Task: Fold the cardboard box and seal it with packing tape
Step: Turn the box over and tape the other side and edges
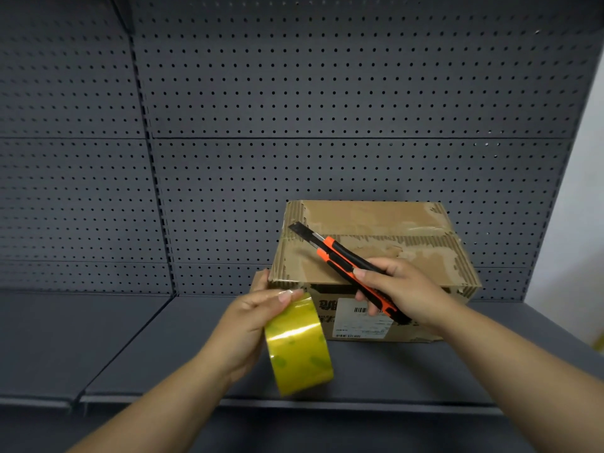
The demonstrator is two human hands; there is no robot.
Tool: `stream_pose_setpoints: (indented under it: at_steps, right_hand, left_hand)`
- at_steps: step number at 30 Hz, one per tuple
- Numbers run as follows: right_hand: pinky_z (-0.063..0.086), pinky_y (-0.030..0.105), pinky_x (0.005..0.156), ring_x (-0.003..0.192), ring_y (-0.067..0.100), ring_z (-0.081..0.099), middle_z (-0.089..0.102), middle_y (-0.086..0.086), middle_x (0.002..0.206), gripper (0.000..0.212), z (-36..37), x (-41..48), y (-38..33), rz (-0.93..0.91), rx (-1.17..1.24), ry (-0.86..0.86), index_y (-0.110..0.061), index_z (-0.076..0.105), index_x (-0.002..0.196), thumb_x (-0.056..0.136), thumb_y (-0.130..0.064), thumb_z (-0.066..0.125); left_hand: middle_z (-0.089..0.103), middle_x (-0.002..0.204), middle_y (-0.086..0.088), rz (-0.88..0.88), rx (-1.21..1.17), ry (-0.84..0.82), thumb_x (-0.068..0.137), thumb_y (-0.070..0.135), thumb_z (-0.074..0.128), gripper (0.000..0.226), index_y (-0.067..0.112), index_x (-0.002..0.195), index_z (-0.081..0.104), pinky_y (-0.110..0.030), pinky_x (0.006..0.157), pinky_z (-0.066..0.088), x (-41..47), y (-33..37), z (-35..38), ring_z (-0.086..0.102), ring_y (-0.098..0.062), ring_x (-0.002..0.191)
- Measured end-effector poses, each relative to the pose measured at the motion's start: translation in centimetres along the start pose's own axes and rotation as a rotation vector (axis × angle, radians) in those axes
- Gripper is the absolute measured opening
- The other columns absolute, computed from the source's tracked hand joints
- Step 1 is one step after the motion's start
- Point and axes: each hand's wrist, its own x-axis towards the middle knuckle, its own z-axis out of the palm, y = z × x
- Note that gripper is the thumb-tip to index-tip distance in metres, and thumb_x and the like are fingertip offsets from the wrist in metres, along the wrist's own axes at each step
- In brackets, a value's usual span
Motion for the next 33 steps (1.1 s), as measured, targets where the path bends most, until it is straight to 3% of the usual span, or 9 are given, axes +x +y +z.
stream_pose_setpoints:
  at_steps: [3,5,7,9,13,21,25,29,33]
  right_hand:
    - [0.050,0.022,0.056,0.053,0.013,0.062,0.068,0.003,0.073,0.017,0.1,0.0,0.0,0.008,0.021,0.005,-0.024,0.065,0.104,0.091,-0.030,0.055]
    - [0.049,0.022,0.056,0.053,0.014,0.061,0.067,0.004,0.073,0.018,0.1,0.0,0.1,0.013,0.047,0.011,-0.023,0.065,0.105,0.091,-0.030,0.055]
    - [0.050,0.023,0.057,0.054,0.015,0.061,0.067,0.004,0.073,0.017,0.2,-0.2,0.1,0.014,0.053,0.016,-0.023,0.065,0.104,0.091,-0.029,0.055]
    - [0.050,0.024,0.057,0.055,0.017,0.061,0.067,0.005,0.073,0.016,0.2,-0.4,0.2,0.015,0.046,0.023,-0.023,0.066,0.103,0.091,-0.029,0.055]
    - [0.047,0.029,0.057,0.052,0.016,0.060,0.067,0.004,0.073,0.019,0.7,-1.0,0.7,0.031,0.082,0.048,-0.020,0.067,0.101,0.090,-0.031,0.057]
    - [0.049,0.025,0.046,0.046,0.015,0.055,0.063,0.006,0.068,0.018,0.2,-3.1,0.7,0.156,0.512,0.046,-0.016,0.064,0.099,0.091,-0.029,0.055]
    - [0.052,0.027,0.050,0.047,0.015,0.057,0.064,0.006,0.069,0.020,-2.1,-3.8,0.6,0.161,0.536,0.232,-0.017,0.061,0.092,0.092,-0.035,0.052]
    - [0.049,0.026,0.051,0.046,0.015,0.052,0.059,0.006,0.069,0.019,-4.3,-4.3,1.0,0.156,0.753,0.374,-0.013,0.056,0.097,0.095,-0.029,0.046]
    - [0.046,0.027,0.050,0.051,0.014,0.048,0.054,0.006,0.071,0.017,-7.1,-5.2,1.6,0.069,0.705,0.564,-0.014,0.056,0.089,0.096,-0.021,0.043]
  left_hand:
    - [0.040,0.141,-0.001,0.016,-0.039,0.058,0.073,0.021,0.072,0.013,0.013,0.081,0.078,-0.024,0.102,0.040,0.1,-0.3,1.3,0.041,0.013,0.121]
    - [0.059,0.118,0.001,0.011,-0.074,0.082,0.085,0.007,0.058,0.017,0.007,0.083,0.075,-0.010,0.077,0.049,0.1,-0.5,1.8,0.056,0.018,0.094]
    - [0.071,0.097,0.003,-0.040,-0.100,0.121,0.082,0.012,0.057,0.020,0.011,0.081,0.076,-0.016,0.077,0.051,0.1,-0.4,2.2,0.060,0.006,0.094]
    - [0.072,0.090,-0.006,-0.074,-0.113,0.150,0.080,0.017,0.059,0.018,0.010,0.085,0.076,-0.025,0.072,0.055,0.0,0.1,2.7,0.067,-0.013,0.082]
    - [0.067,0.062,-0.005,-0.080,-0.075,0.175,0.089,0.010,0.055,0.017,-0.003,0.094,0.065,-0.013,0.041,0.044,-0.6,1.9,3.9,0.063,-0.008,0.048]
    - [0.071,0.088,-0.012,-0.044,-0.045,0.112,0.079,0.018,0.063,0.021,0.006,0.093,0.071,-0.042,0.078,0.051,-0.2,5.7,5.1,0.065,-0.029,0.082]
    - [0.073,0.083,-0.004,-0.072,-0.074,0.028,0.073,0.020,0.064,0.024,0.008,0.093,0.069,-0.032,0.059,0.057,2.8,6.3,6.6,0.069,-0.020,0.069]
    - [0.071,0.076,0.000,-0.090,-0.095,-0.053,0.079,0.025,0.057,0.018,0.013,0.085,0.070,-0.028,0.063,0.057,5.9,5.8,8.8,0.068,-0.017,0.071]
    - [0.071,0.068,0.001,-0.130,-0.049,-0.086,0.090,0.022,0.051,0.021,0.013,0.084,0.068,-0.025,0.052,0.056,7.6,5.7,10.3,0.068,-0.014,0.057]
